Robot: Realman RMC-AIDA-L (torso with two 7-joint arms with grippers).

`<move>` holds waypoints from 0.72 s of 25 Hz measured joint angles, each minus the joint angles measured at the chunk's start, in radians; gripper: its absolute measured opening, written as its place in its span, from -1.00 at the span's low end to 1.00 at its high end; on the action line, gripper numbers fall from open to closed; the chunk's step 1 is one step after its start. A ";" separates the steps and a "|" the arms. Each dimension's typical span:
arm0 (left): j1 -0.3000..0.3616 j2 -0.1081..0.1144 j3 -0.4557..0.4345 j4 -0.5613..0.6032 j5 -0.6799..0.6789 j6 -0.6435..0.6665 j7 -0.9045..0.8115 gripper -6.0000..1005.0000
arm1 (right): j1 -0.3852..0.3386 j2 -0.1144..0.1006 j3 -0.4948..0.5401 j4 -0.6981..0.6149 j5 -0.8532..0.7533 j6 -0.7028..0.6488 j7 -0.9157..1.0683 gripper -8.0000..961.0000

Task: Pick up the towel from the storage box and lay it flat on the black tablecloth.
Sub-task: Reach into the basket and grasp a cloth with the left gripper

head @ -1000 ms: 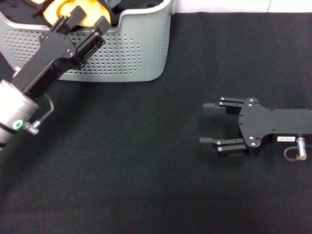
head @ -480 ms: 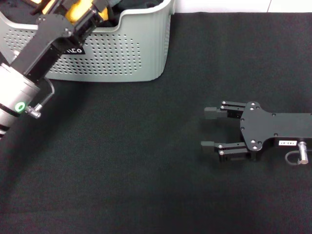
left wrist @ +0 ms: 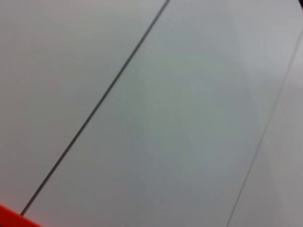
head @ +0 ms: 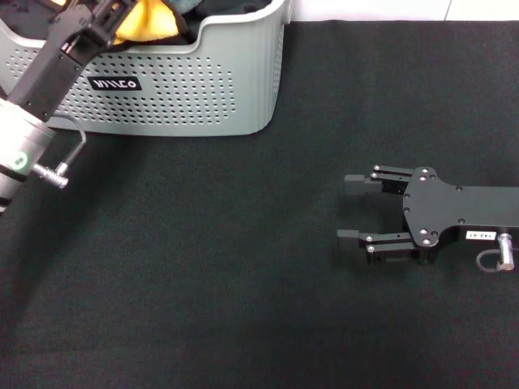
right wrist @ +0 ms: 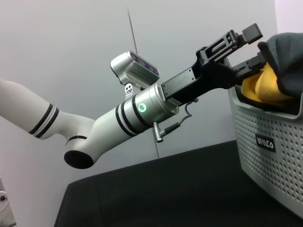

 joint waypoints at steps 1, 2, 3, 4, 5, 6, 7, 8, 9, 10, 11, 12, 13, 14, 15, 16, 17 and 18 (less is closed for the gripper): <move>-0.002 0.000 0.000 -0.002 -0.006 -0.004 -0.014 0.38 | 0.000 0.000 0.000 0.000 0.000 -0.001 0.000 0.61; -0.003 0.000 0.001 -0.006 -0.012 -0.010 -0.025 0.37 | 0.000 0.000 0.000 0.000 0.000 -0.001 0.000 0.61; -0.005 -0.001 0.001 -0.007 -0.016 -0.019 -0.028 0.36 | 0.000 0.000 0.000 0.000 0.000 -0.003 0.000 0.60; -0.005 -0.001 0.002 -0.008 -0.018 -0.027 -0.031 0.35 | 0.000 0.000 0.000 0.000 0.001 -0.007 0.000 0.60; -0.007 -0.001 0.004 -0.008 -0.018 -0.042 -0.042 0.34 | 0.000 0.000 -0.001 0.000 0.001 -0.007 0.000 0.60; -0.008 -0.001 0.005 -0.008 -0.018 -0.047 -0.056 0.33 | 0.000 0.000 -0.001 0.000 0.000 -0.008 0.000 0.60; -0.009 -0.002 0.006 -0.009 -0.018 -0.052 -0.073 0.32 | -0.001 0.000 -0.001 0.000 0.000 -0.008 0.000 0.60; -0.009 -0.002 0.006 -0.010 -0.018 -0.055 -0.099 0.32 | -0.003 0.000 -0.001 0.001 0.000 -0.008 0.000 0.60; -0.010 -0.002 0.005 -0.012 -0.020 -0.056 -0.118 0.31 | -0.005 0.000 -0.001 0.002 0.000 -0.008 0.000 0.60; -0.010 -0.002 0.002 -0.016 -0.025 -0.056 -0.133 0.22 | -0.008 0.000 0.000 0.002 0.000 -0.009 0.000 0.60; -0.010 -0.002 0.002 -0.019 -0.032 -0.056 -0.135 0.13 | -0.009 0.000 0.000 0.002 0.000 -0.009 -0.001 0.60; -0.010 -0.002 0.001 -0.023 -0.038 -0.055 -0.139 0.05 | -0.010 0.000 0.000 0.002 0.000 -0.009 -0.002 0.59; -0.010 -0.002 0.003 -0.027 -0.042 -0.053 -0.146 -0.04 | -0.010 0.000 -0.001 0.003 0.000 -0.009 -0.002 0.59; -0.010 -0.001 0.004 -0.028 -0.042 -0.052 -0.160 -0.12 | -0.011 0.000 -0.002 0.003 -0.002 -0.009 -0.003 0.59; -0.011 0.002 0.005 -0.029 -0.042 -0.052 -0.186 -0.20 | -0.011 0.000 -0.004 0.003 -0.005 -0.009 -0.003 0.59; -0.012 0.003 0.005 -0.030 -0.042 -0.052 -0.208 -0.27 | -0.012 0.000 -0.005 0.004 -0.006 -0.009 -0.004 0.59; -0.012 0.004 0.003 -0.031 -0.042 -0.053 -0.226 -0.35 | -0.012 0.000 -0.006 0.006 -0.006 -0.009 -0.006 0.59; -0.011 0.004 0.002 -0.031 -0.045 -0.055 -0.237 -0.42 | -0.012 0.000 -0.006 0.010 -0.006 -0.010 -0.009 0.59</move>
